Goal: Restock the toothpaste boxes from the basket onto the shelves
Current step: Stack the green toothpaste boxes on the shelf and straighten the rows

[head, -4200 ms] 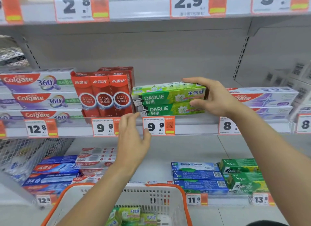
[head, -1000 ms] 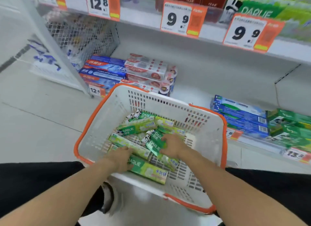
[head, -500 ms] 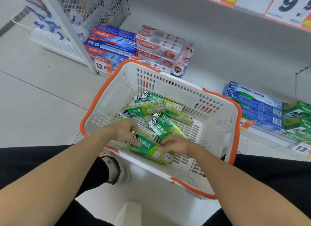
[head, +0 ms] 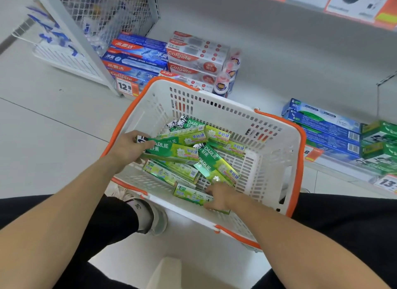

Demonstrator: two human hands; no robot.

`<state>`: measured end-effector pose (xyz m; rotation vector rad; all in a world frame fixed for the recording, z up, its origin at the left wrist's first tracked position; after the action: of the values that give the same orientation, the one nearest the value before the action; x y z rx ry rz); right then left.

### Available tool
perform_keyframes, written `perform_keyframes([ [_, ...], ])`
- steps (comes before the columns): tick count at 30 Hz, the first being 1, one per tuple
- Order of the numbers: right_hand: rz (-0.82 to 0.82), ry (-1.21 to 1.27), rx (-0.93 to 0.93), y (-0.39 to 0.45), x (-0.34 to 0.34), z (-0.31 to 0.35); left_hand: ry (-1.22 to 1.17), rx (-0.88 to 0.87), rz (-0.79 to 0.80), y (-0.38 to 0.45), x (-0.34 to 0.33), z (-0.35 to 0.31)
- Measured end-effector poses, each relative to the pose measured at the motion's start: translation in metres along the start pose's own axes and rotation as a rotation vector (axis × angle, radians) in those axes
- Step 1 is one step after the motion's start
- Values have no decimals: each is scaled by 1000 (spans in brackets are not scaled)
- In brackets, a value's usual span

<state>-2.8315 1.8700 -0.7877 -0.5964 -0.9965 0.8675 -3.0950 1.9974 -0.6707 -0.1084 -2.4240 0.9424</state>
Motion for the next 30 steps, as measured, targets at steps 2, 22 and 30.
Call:
perform_keyframes([
  [2, -29, 28, 4, -1, -3, 1, -3, -31, -42, -1, 1, -3],
  [22, 9, 719, -99, -130, 180, -8, -85, -103, -28, -31, -3, -64],
  [30, -133, 652, 62, -219, 268, 10, -438, -21, 338, -52, -17, -107],
])
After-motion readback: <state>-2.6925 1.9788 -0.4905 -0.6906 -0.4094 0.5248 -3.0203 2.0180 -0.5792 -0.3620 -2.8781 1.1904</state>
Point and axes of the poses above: each hand's wrist, its own y-axis towards the middle knuckle, its own x-axis out of the back of the hand, z = x × y, the point moved 5 cm from there along y, towards the middle knuckle, and after that the axes turned 6 degrees about x, right-handed, at the moved point
